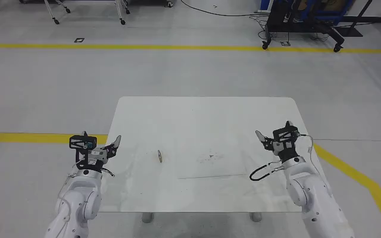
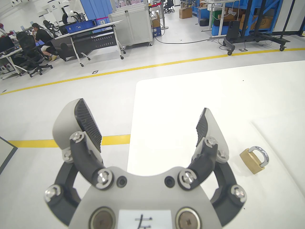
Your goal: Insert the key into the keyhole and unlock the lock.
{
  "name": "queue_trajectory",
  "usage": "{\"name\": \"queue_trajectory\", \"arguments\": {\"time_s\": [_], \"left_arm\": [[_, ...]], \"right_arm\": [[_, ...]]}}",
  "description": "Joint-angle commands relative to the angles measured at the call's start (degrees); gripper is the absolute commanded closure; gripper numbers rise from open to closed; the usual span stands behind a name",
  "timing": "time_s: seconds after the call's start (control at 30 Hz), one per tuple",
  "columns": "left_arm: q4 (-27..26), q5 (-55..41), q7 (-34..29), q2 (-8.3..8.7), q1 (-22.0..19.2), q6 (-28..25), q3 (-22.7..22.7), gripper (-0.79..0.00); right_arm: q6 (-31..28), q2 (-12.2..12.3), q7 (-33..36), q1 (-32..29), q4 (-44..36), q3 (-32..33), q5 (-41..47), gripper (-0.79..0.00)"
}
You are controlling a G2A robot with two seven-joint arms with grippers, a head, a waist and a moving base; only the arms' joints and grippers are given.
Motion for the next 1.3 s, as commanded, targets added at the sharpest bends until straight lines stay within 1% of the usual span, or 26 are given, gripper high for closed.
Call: {"name": "queue_trajectory", "arguments": {"time_s": [0.0, 0.07, 0.13, 0.23, 0.3, 0.43, 0.57, 0.77, 0.93, 1.0, 1.13, 1.17, 1.27], "left_arm": [[0.0, 0.0, 0.0, 0.0, 0.0, 0.0, 0.0, -0.785], [0.0, 0.0, 0.0, 0.0, 0.0, 0.0, 0.0, -0.785], [0.0, 0.0, 0.0, 0.0, 0.0, 0.0, 0.0, -0.785], [0.0, 0.0, 0.0, 0.0, 0.0, 0.0, 0.0, -0.785], [0.0, 0.0, 0.0, 0.0, 0.0, 0.0, 0.0, -0.785], [0.0, 0.0, 0.0, 0.0, 0.0, 0.0, 0.0, -0.785], [0.0, 0.0, 0.0, 0.0, 0.0, 0.0, 0.0, -0.785], [0.0, 0.0, 0.0, 0.0, 0.0, 0.0, 0.0, -0.785], [0.0, 0.0, 0.0, 0.0, 0.0, 0.0, 0.0, -0.785], [0.0, 0.0, 0.0, 0.0, 0.0, 0.0, 0.0, -0.785], [0.0, 0.0, 0.0, 0.0, 0.0, 0.0, 0.0, -0.785], [0.0, 0.0, 0.0, 0.0, 0.0, 0.0, 0.0, -0.785], [0.0, 0.0, 0.0, 0.0, 0.0, 0.0, 0.0, -0.785]], "right_arm": [[-8.02, 0.19, 0.09, 2.73, 2.99, -1.46, 0.33, -0.785], [-15.05, 0.41, -0.56, 5.09, 5.71, -2.47, 0.91, -0.785], [-23.5, 0.71, -2.06, 7.23, 8.82, -3.37, 1.79, -0.785], [-34.43, 1.07, -0.93, 11.69, 14.84, -4.74, 3.88, -0.785], [-39.95, 1.12, 0.28, 15.09, 19.17, -6.4, 4.99, -0.785], [-47.59, 0.74, 1.83, 21.26, 26.83, -10.98, 6.42, -0.785], [-48.22, 0.44, 2.67, 25.96, 31.5, -17.37, 7.19, -0.785], [-48.22, 1.13, 2.09, 30.72, 35.3, -26.32, 8.08, -0.785], [-48.22, 2.18, -0.39, 33.45, 36.82, -31.23, 4.13, -0.785], [-48.22, 2.59, -2.14, 34.18, 37.35, -32.5, 1.81, -0.708], [-48.22, 3.08, -5.21, 35.19, 38.39, -33.68, -2.81, -0.465], [-48.22, 3.11, -6.05, 35.31, 38.51, -33.94, -3.63, -0.385], [-48.14, 3.14, -8.26, 35.7, 38.63, -34.76, -6.2, -0.336]]}}
